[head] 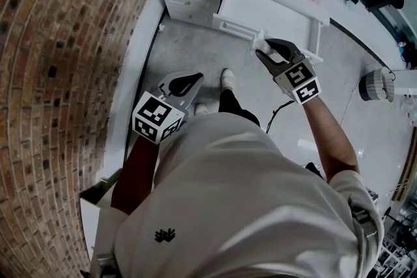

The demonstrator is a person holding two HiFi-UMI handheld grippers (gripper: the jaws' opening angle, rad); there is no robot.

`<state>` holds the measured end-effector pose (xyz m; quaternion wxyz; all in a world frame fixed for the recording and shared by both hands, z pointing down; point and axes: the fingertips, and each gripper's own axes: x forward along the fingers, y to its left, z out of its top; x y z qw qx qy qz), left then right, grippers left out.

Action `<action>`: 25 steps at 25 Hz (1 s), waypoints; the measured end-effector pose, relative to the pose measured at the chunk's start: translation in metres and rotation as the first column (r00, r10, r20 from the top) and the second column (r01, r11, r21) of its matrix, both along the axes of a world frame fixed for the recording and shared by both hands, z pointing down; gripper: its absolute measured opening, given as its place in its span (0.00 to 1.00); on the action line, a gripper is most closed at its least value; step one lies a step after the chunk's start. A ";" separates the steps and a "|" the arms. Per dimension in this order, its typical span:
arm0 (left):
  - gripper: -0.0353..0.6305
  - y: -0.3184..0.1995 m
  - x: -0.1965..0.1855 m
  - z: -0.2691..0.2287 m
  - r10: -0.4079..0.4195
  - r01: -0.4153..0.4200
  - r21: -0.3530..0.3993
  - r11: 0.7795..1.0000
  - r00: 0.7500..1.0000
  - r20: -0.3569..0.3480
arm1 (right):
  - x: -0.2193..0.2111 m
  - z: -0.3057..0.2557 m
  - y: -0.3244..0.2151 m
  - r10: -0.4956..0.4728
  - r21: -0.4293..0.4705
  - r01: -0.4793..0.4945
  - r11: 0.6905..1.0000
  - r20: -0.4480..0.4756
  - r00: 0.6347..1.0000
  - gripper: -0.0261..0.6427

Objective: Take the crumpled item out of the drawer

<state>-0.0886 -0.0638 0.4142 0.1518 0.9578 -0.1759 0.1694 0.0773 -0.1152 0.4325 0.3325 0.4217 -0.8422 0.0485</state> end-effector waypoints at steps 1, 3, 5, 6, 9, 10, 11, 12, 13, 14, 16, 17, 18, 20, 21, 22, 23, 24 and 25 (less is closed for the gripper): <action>0.06 0.000 0.000 0.000 0.000 0.000 0.000 1.000 1.000 0.000 | -0.001 -0.001 0.000 -0.001 0.003 0.001 1.000 0.002 1.000 0.27; 0.06 0.001 0.000 0.000 0.000 0.000 0.001 1.000 1.000 -0.001 | -0.002 -0.004 0.001 -0.003 0.008 0.003 1.000 0.004 1.000 0.27; 0.06 0.001 0.000 -0.001 0.000 0.000 0.003 1.000 1.000 -0.002 | -0.003 -0.006 0.001 -0.005 0.009 0.005 1.000 0.005 1.000 0.27; 0.06 0.001 0.000 -0.001 0.000 0.000 0.003 1.000 1.000 -0.003 | -0.004 -0.007 0.002 -0.006 0.009 0.006 1.000 0.006 1.000 0.27; 0.06 0.002 0.000 -0.001 -0.001 0.001 0.003 1.000 1.000 -0.002 | -0.005 -0.009 0.003 -0.011 0.013 0.011 1.000 0.006 1.000 0.27; 0.06 0.003 0.000 -0.001 -0.001 0.001 0.004 1.000 1.000 -0.003 | -0.006 -0.011 0.004 -0.013 0.015 0.013 1.000 0.007 1.000 0.27; 0.06 0.003 0.000 -0.001 -0.002 0.002 0.004 1.000 1.000 -0.004 | -0.006 -0.012 0.004 -0.014 0.017 0.014 1.000 0.008 1.000 0.27; 0.06 0.004 0.000 -0.001 -0.002 0.002 0.004 1.000 1.000 -0.005 | -0.007 -0.013 0.005 -0.015 0.018 0.015 1.000 0.010 1.000 0.27; 0.06 0.004 0.000 -0.001 -0.002 0.002 0.003 1.000 1.000 -0.005 | -0.008 -0.014 0.006 -0.016 0.018 0.016 1.000 0.012 1.000 0.27; 0.06 0.005 -0.001 -0.001 -0.002 0.002 0.003 1.000 1.000 -0.005 | -0.008 -0.015 0.006 -0.017 0.018 0.017 1.000 0.013 1.000 0.27; 0.06 0.006 -0.002 0.001 -0.003 0.003 0.001 1.000 1.000 -0.004 | -0.010 -0.016 0.007 -0.019 0.019 0.019 1.000 0.016 1.000 0.27; 0.06 0.006 -0.002 0.001 -0.004 0.004 0.000 1.000 1.000 -0.003 | -0.011 -0.016 0.007 -0.021 0.020 0.020 1.000 0.017 1.000 0.27; 0.06 0.007 -0.003 0.002 -0.005 0.005 -0.001 1.000 1.000 -0.002 | -0.012 -0.016 0.008 -0.022 0.021 0.022 1.000 0.019 1.000 0.27; 0.06 0.008 -0.004 0.003 -0.005 0.005 -0.002 1.000 1.000 0.000 | -0.013 -0.017 0.009 -0.024 0.021 0.024 1.000 0.022 0.999 0.27; 0.06 0.010 -0.004 0.003 -0.004 0.004 -0.002 1.000 1.000 0.001 | -0.014 -0.018 0.010 -0.025 0.020 0.024 0.999 0.024 0.999 0.27; 0.06 0.011 -0.004 0.003 -0.003 0.003 -0.003 1.000 1.000 0.002 | -0.014 -0.018 0.010 -0.025 0.020 0.025 1.000 0.027 0.999 0.27; 0.06 0.012 -0.003 0.003 -0.001 0.001 -0.003 1.000 1.000 0.002 | -0.014 -0.019 0.011 -0.025 0.020 0.024 1.000 0.029 0.999 0.27; 0.06 0.013 -0.003 0.003 0.000 0.000 -0.004 1.000 1.000 0.004 | -0.014 -0.019 0.011 -0.025 0.020 0.024 0.999 0.031 0.999 0.27; 0.06 0.014 -0.003 0.004 0.002 -0.002 -0.005 1.000 1.000 0.005 | -0.014 -0.020 0.012 -0.025 0.021 0.024 0.999 0.032 0.999 0.27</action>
